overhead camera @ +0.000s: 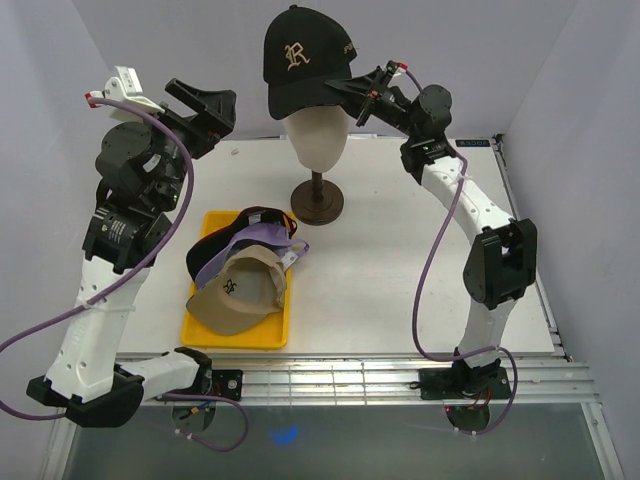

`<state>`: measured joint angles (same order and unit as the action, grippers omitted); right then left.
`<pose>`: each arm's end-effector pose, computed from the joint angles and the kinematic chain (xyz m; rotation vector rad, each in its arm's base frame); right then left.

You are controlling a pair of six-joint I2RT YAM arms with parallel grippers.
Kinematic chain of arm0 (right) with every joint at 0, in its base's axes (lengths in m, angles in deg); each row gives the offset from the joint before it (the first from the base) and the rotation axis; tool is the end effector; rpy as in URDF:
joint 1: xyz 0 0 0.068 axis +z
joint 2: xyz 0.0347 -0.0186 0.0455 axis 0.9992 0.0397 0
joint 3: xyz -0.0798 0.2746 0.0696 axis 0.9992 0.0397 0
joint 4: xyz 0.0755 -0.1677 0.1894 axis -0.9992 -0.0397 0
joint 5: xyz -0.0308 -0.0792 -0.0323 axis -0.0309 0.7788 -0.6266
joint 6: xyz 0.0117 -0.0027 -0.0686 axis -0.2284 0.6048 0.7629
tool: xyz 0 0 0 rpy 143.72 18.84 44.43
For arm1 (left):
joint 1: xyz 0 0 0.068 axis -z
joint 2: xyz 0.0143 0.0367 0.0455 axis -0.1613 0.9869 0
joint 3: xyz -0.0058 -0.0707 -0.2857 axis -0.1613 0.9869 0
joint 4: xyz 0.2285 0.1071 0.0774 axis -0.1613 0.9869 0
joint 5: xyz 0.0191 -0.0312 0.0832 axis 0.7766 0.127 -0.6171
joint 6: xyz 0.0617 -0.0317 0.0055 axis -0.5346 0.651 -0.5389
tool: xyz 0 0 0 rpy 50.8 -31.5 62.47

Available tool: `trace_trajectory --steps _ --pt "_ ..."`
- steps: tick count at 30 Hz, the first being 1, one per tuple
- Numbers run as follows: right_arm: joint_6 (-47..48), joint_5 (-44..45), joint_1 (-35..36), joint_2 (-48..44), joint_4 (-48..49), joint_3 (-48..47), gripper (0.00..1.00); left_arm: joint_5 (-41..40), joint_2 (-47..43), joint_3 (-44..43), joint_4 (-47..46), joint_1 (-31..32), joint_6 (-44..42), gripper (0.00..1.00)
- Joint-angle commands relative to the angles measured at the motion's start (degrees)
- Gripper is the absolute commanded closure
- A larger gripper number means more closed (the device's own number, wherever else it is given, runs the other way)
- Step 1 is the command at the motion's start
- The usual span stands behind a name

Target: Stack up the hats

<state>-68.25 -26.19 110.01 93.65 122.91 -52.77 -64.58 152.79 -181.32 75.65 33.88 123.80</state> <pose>0.4142 0.2074 0.4784 0.3954 1.5116 2.3556 0.1967 -0.0710 0.5700 -0.4347 1.4630 -0.6532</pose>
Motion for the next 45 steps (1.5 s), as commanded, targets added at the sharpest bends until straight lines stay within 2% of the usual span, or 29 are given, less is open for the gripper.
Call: trace_trajectory --steps 1,5,12,18,25,45 --pt "-11.4 -1.1 -0.7 -4.9 11.3 1.9 0.92 0.8 -0.8 0.7 -0.5 0.1 -1.0 0.02" --pt "-12.6 -0.8 -1.5 -6.7 16.0 8.7 0.92 0.8 -1.0 1.5 -0.2 0.1 -1.1 0.02" --pt "-14.7 -0.7 -3.2 -8.5 20.8 15.2 0.91 0.9 -0.4 2.0 0.1 0.1 -1.3 0.02" --pt "-15.7 -1.6 -3.8 -8.0 22.6 16.9 0.85 1.0 -0.4 3.4 0.0 0.1 -0.7 0.02" --pt "-15.7 -2.7 -3.9 -6.1 23.4 17.2 0.85 0.4 -0.5 4.3 -0.3 0.1 -0.8 0.02" --pt "-13.5 -3.9 -3.9 -4.5 20.1 18.5 0.71 -0.2 -0.8 7.2 -1.1 0.1 -0.8 0.02"
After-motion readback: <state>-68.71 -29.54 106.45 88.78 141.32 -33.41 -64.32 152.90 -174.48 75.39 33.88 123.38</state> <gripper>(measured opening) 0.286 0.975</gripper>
